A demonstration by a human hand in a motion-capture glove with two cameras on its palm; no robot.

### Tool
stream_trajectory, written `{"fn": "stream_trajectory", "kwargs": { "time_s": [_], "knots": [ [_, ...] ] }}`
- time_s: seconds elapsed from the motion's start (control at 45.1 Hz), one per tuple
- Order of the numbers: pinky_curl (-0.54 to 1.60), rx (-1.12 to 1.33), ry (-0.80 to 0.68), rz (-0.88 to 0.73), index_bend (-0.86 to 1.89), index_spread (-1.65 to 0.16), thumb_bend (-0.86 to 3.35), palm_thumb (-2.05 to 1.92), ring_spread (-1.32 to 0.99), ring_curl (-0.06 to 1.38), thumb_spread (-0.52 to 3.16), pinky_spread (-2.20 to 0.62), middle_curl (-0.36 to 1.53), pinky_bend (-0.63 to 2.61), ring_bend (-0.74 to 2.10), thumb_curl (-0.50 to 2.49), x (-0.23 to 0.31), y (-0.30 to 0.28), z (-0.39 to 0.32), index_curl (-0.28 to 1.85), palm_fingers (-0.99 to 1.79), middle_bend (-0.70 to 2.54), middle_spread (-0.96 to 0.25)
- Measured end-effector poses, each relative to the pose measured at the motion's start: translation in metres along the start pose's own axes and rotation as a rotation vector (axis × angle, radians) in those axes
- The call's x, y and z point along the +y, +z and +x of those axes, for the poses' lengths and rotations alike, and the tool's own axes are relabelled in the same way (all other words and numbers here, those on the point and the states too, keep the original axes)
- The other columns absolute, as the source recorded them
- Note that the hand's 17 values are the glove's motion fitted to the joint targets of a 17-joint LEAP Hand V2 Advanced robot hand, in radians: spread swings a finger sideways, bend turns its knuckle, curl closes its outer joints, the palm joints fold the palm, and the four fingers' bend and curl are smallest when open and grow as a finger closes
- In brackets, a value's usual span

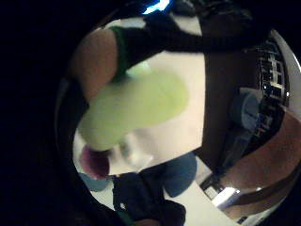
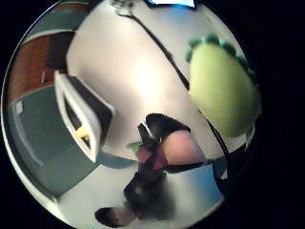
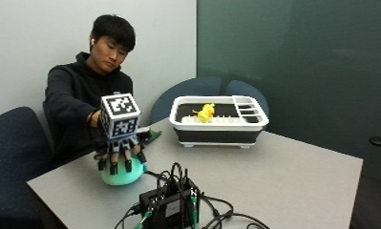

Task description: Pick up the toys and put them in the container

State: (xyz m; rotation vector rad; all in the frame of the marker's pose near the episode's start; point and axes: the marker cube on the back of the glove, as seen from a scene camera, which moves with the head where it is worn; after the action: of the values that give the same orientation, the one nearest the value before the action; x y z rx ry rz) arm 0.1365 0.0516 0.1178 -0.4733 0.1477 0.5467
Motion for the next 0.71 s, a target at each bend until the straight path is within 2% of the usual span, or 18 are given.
{"fn": "stream_trajectory", "kwargs": {
  "time_s": [0.089,0.199,0.288,0.354,0.377,0.443,0.554,0.664,0.709],
  "knots": [
    [0.44,0.105,0.019,-0.044,0.03,-0.23,-0.01,0.08,0.05,0.24,1.24,0.07,0.24,0.97,0.36,0.34,-0.019,0.018,0.014,0.24,-0.12,0.08,0.06],
    [0.47,0.089,-0.020,0.089,-0.06,-0.23,0.05,0.22,0.02,0.34,1.26,-0.01,0.24,1.15,0.76,0.36,-0.034,0.026,0.021,0.15,0.10,0.19,0.04],
    [0.42,0.005,-0.069,0.269,0.03,-0.24,0.15,0.41,-0.13,0.38,1.29,-0.16,0.31,1.13,1.02,0.41,-0.040,0.028,0.019,0.10,0.65,0.43,-0.03],
    [0.43,-0.023,-0.117,0.390,0.10,-0.24,0.21,0.57,-0.19,0.42,1.21,-0.24,0.36,1.18,1.13,0.47,-0.043,0.024,0.015,0.09,0.89,0.55,-0.08],
    [0.43,-0.029,-0.134,0.417,0.10,-0.24,0.22,0.59,-0.21,0.43,1.18,-0.25,0.37,1.17,1.14,0.49,-0.042,0.021,0.013,0.09,0.90,0.57,-0.10],
    [0.45,-0.061,-0.185,0.478,0.25,-0.28,0.25,0.68,-0.24,0.48,1.06,-0.28,0.45,1.14,1.21,0.55,-0.036,0.005,0.006,0.11,1.13,0.75,-0.12],
    [0.49,-0.140,-0.318,0.573,0.36,-0.33,0.27,0.74,-0.29,0.55,0.91,-0.33,0.53,1.15,1.29,0.63,-0.012,-0.058,-0.016,0.14,1.13,0.89,-0.15],
    [0.52,-0.226,-0.402,0.673,0.49,-0.37,0.26,0.76,-0.32,0.58,0.77,-0.36,0.61,1.15,1.33,0.69,0.051,-0.121,-0.075,0.18,1.11,0.99,-0.18],
    [0.52,-0.218,-0.480,0.734,0.54,-0.39,0.26,0.76,-0.33,0.59,0.72,-0.37,0.63,1.15,1.34,0.71,0.068,-0.146,-0.099,0.19,1.10,1.03,-0.18]
  ]
}}
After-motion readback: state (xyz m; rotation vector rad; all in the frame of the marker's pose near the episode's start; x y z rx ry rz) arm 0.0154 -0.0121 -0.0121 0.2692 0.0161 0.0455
